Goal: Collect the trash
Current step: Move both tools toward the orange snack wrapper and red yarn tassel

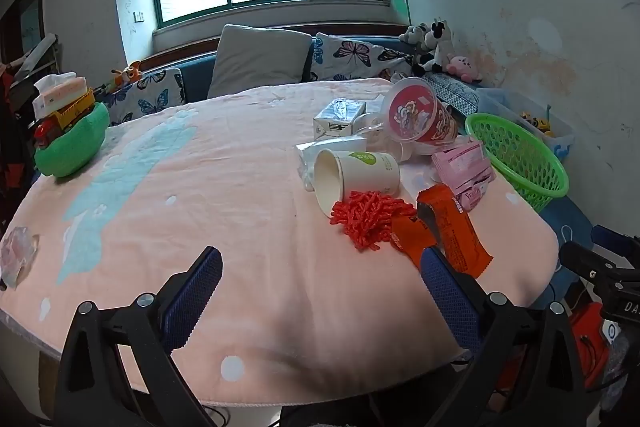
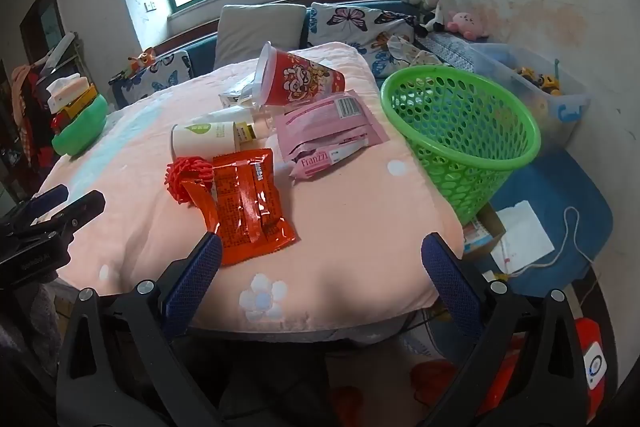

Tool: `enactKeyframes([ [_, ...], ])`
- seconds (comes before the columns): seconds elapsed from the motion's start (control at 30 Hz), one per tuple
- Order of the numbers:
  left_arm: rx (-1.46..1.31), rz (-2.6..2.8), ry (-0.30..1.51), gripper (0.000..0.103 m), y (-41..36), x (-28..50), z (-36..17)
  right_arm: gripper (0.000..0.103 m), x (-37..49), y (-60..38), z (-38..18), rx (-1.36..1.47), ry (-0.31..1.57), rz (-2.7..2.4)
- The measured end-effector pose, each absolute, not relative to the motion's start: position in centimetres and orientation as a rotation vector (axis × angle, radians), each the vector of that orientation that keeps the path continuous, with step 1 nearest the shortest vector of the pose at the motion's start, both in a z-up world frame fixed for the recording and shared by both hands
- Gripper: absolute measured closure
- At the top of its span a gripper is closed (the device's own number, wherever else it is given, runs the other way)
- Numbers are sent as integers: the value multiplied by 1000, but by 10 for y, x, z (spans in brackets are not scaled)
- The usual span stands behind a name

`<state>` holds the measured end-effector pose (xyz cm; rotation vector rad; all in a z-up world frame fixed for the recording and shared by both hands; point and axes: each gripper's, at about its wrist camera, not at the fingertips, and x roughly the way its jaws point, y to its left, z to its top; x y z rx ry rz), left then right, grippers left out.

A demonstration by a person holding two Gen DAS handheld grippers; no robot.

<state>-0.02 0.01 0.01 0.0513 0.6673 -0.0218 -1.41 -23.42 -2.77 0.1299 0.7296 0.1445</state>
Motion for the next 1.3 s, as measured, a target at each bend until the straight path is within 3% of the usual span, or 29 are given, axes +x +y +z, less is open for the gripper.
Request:
enactKeyframes([
  [1.3,40,-14,684,7,7,4,-6,4,-5,-224,-38,126,763,180],
])
